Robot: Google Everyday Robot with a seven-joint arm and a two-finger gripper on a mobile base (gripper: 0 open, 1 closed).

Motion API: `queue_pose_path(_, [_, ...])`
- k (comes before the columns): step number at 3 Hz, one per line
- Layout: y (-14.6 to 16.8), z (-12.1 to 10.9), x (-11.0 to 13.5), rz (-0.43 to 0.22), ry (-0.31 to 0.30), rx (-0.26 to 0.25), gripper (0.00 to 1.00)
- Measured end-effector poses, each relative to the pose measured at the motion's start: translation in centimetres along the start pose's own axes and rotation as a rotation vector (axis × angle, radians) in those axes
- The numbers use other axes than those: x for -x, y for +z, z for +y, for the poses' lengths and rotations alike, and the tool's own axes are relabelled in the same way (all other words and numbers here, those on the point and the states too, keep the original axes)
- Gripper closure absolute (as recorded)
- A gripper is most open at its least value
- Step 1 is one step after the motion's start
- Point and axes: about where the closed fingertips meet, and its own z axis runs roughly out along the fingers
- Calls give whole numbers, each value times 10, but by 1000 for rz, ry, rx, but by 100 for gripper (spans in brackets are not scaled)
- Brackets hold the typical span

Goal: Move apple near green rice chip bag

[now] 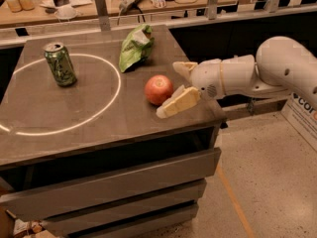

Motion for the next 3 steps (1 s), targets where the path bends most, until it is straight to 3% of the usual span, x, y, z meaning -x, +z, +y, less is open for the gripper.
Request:
queue_pose_path(1, [32,0,-6,0,12,54,19])
queue_pose_path(2, [51,-2,-8,-2,11,90,48])
queue_pose_path(3, [51,-18,2,-48,14,45,72])
